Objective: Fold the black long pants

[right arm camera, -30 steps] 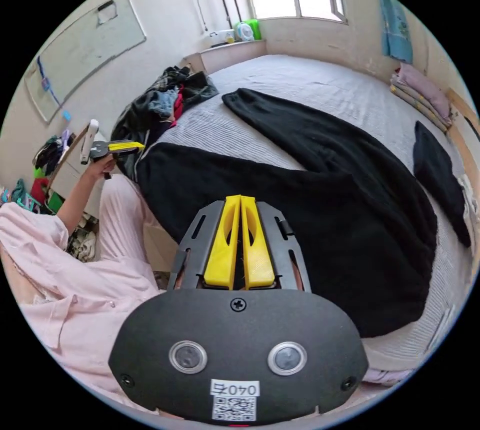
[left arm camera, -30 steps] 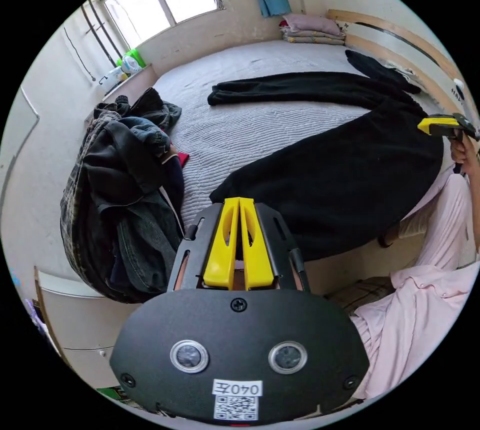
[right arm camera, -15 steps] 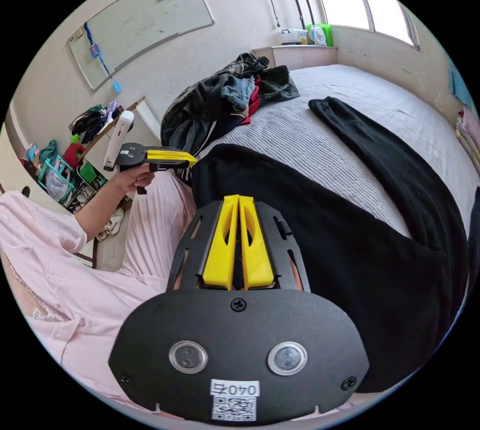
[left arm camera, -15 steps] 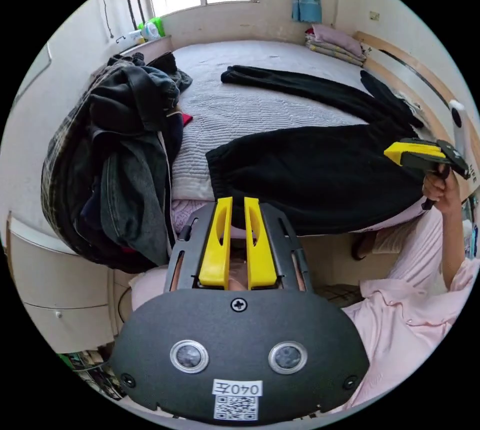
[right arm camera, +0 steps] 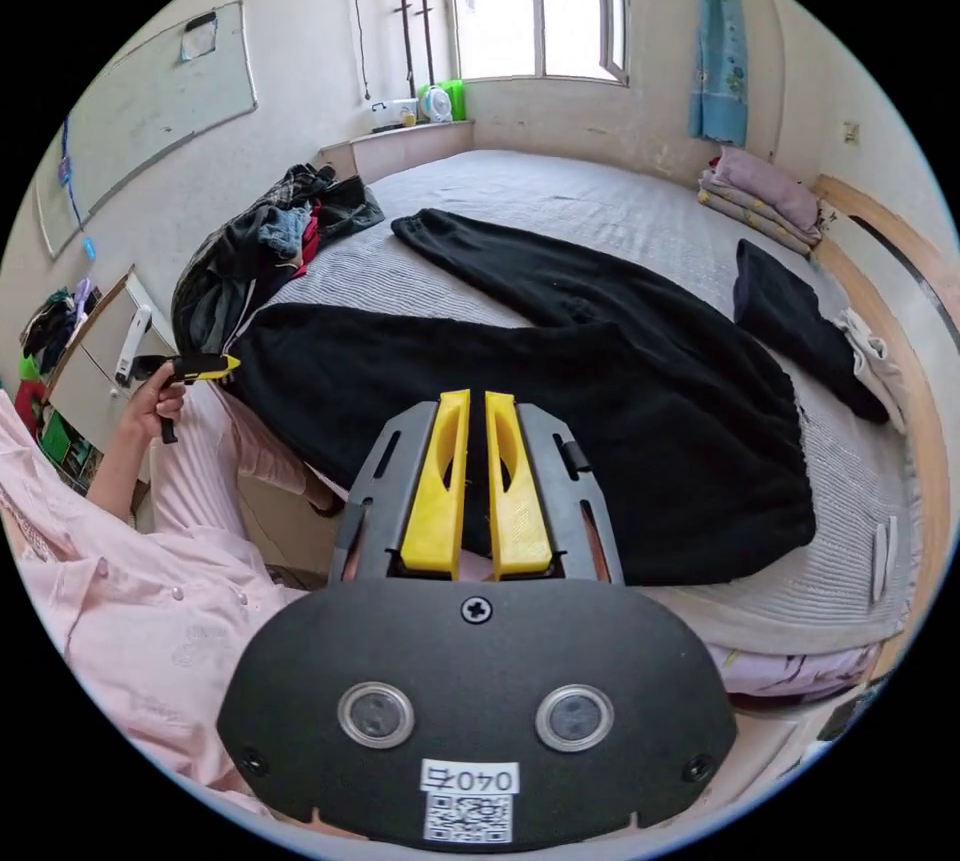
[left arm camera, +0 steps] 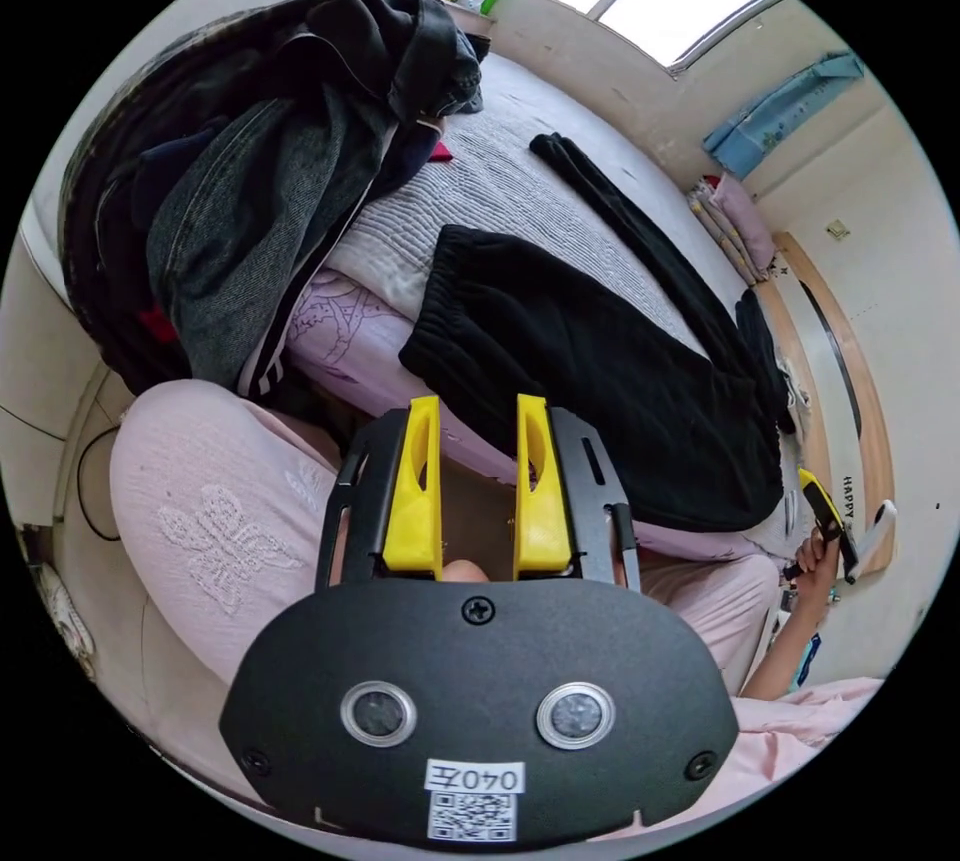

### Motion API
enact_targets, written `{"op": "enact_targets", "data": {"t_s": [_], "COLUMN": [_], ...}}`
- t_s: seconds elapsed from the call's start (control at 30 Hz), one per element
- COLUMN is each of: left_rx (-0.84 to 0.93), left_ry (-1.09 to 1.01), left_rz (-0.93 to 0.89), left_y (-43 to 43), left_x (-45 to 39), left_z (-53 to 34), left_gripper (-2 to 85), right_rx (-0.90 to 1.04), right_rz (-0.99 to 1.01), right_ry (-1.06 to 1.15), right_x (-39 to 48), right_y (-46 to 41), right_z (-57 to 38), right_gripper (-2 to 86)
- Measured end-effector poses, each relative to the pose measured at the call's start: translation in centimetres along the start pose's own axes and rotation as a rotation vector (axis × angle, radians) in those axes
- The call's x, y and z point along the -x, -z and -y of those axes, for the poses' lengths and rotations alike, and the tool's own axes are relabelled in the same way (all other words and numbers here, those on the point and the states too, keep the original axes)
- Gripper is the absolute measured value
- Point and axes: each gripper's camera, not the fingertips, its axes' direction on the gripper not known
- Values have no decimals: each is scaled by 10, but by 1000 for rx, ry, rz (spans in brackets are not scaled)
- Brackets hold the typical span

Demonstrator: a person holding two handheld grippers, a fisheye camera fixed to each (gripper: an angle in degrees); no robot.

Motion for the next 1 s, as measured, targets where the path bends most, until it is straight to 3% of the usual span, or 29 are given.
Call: {"op": "enact_targets", "data": {"t_s": [0.17,0.37,0.5,0.7,1.0], "left_rx": [25,48,55,-60,-18], "left_ry": [-28,-98,-92,-233,-465], "left_rz": [41,249,251,270,545], "left_y": [-9,-26,-36,-34,-87], "left_x": [-7,-31,-43,-76,-131], "left_z": [12,14,22,18,-1], "left_gripper": [69,80,68,-8,-8], "right_rx": [32,91,91,-214,-134], "right_rz": [-98,-214,-308,-579,-534], "right_ry": [-88,-101,-88,-61,-121], "right_x": [-31,-41,-41,-17,-31], "right_y": [24,41,54,90,84], "right_z": [-34,-66,-87,-124,-148], "right_gripper": [-4,-7,-7,-9,-10]}}
